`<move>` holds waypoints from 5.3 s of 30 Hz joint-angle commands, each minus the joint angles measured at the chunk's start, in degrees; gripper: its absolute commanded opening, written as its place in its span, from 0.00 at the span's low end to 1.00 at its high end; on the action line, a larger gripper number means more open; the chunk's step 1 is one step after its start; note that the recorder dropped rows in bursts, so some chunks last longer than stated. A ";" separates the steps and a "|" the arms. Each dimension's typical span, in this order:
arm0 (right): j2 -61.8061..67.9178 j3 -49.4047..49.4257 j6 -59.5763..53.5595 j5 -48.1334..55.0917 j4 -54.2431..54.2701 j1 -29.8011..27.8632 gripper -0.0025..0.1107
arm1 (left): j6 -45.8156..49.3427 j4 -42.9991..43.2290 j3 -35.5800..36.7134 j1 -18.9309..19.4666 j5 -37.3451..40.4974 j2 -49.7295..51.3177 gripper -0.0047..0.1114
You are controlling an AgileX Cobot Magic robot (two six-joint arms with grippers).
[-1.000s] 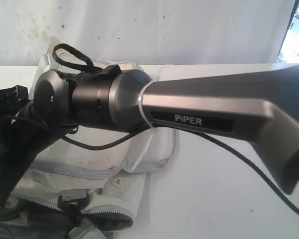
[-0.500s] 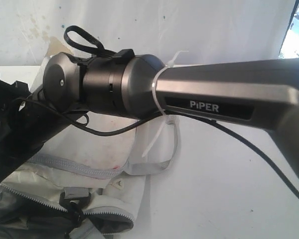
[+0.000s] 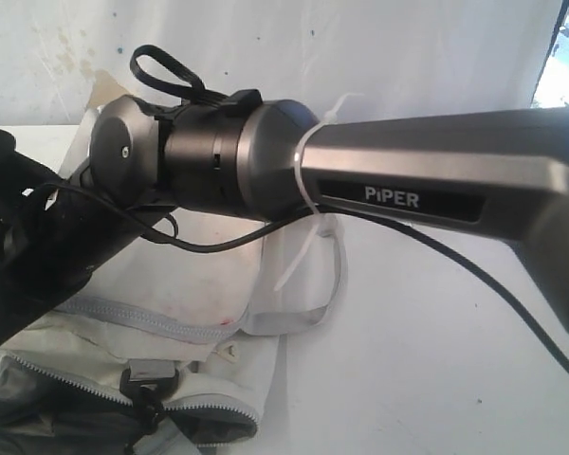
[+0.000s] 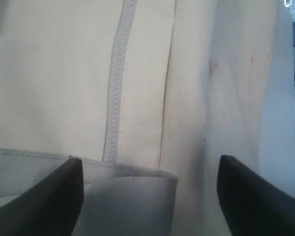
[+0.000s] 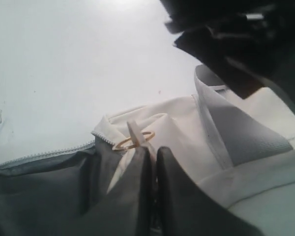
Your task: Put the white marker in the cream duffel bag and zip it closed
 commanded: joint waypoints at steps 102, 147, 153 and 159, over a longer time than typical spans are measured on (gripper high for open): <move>-3.21 0.07 19.70 -8.07 -1.54 -4.49 0.02 | 35.27 17.21 6.55 -1.95 3.95 -6.79 0.55; -10.83 0.07 37.36 9.57 -20.41 -9.05 0.02 | 28.32 16.79 10.50 2.23 5.76 -6.69 0.04; -12.48 0.07 37.68 9.93 -22.42 -9.05 0.02 | 28.13 16.38 10.58 2.23 5.89 -6.69 0.04; -12.89 0.07 41.33 13.82 -30.29 -9.05 0.02 | 26.78 15.94 10.58 2.66 5.02 -6.69 0.04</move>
